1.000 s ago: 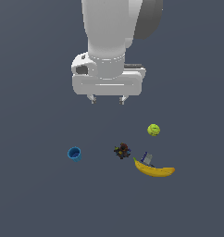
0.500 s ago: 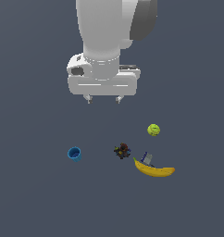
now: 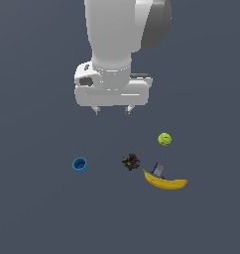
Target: Pick up a designated object from a clutter of objects.
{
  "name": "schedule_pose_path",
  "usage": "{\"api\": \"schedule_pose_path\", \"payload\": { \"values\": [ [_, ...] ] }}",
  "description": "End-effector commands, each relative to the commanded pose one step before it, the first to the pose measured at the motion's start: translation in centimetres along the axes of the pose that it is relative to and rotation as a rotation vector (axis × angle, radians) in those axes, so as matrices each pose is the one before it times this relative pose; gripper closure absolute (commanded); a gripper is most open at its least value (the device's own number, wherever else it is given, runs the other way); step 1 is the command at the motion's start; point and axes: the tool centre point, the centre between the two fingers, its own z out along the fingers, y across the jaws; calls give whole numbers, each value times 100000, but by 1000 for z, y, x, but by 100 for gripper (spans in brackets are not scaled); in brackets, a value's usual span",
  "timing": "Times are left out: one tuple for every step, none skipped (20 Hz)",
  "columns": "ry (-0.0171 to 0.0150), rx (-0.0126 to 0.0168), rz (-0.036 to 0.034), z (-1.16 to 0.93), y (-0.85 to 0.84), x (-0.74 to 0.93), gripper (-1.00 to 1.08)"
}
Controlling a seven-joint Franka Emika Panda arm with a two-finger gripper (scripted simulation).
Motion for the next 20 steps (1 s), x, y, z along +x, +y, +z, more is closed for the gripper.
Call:
{"api": "schedule_pose_path", "payload": {
  "values": [
    [-49,-400,-3731,497,-484,688,-92],
    [5,-197,-1921,249,-234,367,-92],
    [0,-209,-2114,279,-253,404,-92],
    [1,-217,-2310,310,-273,443,-92],
    [2,-222,-2510,344,-294,485,-92],
    [3,-225,-2711,378,-314,525,-92],
    [4,-224,-2911,414,-332,567,-92],
    [6,-220,-3111,452,-349,609,-92],
    [10,-212,-3311,492,-365,651,-92],
    [15,-201,-3511,534,-380,694,-92],
    [22,-186,-3709,578,-393,737,-92],
    [31,-166,-3873,619,-401,773,-92],
    [41,-138,-3888,636,-393,780,-92],
    [53,-111,-3882,651,-381,783,-92],
    [65,-84,-3876,665,-370,785,-92],
    [79,-59,-3869,680,-360,787,-92],
    [94,-34,-3861,694,-349,789,-92],
    [110,-11,-3851,707,-337,789,-92],
    [127,11,-3842,721,-327,789,-92],
    [145,32,-3830,734,-316,788,-92]
  ]
}}
